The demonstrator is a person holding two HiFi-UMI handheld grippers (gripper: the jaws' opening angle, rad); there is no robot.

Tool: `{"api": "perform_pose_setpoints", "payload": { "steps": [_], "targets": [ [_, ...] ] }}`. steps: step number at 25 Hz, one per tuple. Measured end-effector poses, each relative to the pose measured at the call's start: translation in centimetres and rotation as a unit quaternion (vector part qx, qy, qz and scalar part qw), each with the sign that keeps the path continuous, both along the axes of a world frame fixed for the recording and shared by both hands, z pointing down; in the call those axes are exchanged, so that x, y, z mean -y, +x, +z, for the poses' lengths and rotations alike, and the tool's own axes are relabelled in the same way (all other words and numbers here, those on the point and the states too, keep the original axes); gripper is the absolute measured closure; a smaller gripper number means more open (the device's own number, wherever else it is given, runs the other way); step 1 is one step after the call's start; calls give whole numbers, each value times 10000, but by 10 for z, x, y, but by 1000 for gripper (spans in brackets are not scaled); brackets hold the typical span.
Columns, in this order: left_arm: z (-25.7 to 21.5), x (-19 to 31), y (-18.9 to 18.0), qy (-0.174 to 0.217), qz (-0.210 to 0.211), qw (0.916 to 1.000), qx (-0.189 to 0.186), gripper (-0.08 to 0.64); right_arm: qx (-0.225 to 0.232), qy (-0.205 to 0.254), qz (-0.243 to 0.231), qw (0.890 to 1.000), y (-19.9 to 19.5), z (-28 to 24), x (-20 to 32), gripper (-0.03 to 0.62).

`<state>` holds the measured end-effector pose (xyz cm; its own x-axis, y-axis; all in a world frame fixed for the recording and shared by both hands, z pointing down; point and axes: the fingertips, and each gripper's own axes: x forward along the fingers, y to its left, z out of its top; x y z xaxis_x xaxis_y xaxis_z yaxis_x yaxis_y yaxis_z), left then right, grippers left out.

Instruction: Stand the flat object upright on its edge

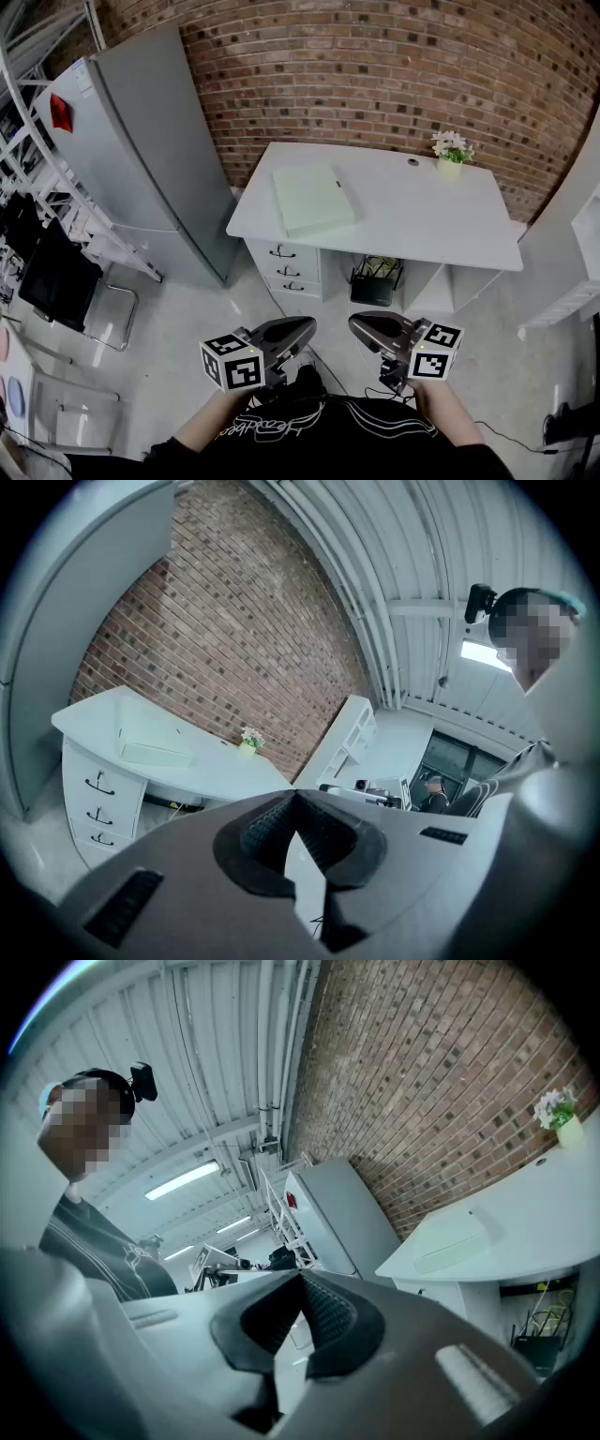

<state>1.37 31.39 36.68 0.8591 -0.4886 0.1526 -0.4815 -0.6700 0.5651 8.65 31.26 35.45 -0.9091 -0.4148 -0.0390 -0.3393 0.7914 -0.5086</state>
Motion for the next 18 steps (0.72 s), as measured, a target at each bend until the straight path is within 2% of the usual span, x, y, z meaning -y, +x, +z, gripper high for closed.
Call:
{"api": "perform_pose_setpoints", "payload": {
  "steps": [6, 9, 13, 18],
  "targets": [
    [-7, 1, -5, -173, 15, 9997, -175, 557, 155, 70, -26, 9999, -7, -12, -6, 588],
    [-20, 0, -1, -52, 55, 9999, -139, 557, 209, 84, 8, 9997, -3, -19, -9, 588],
    [-28, 3, -2, 59, 46, 9999, -96, 557, 45, 153, 92, 9998, 0, -19, -9, 588],
    [-10, 10, 0, -211, 62, 9997, -76, 557, -158, -13, 66, 9999, 1, -2, -1, 588]
  ]
}}
